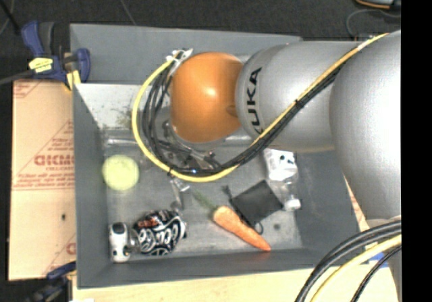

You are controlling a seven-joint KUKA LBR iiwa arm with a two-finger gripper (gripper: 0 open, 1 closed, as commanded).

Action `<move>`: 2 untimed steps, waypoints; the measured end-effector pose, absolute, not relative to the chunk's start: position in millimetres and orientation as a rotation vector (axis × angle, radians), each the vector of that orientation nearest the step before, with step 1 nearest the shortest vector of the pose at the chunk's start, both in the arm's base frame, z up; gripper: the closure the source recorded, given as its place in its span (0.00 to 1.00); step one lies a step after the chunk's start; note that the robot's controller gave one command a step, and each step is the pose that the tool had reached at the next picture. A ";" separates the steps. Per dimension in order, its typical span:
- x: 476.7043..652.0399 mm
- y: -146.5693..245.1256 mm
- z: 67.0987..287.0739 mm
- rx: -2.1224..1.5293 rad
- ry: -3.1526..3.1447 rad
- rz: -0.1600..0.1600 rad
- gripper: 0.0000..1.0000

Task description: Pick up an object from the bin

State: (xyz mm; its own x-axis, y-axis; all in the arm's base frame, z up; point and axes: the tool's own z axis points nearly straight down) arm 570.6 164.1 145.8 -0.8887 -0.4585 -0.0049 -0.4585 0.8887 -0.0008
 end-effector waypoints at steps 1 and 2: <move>542.1 161.4 139.5 -0.863 3.014 -0.001 0.00; 530.1 174.1 76.5 -1.037 2.954 0.000 0.00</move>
Offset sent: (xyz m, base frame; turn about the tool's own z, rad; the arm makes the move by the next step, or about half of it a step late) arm -0.0447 0.0125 -0.0758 -0.2052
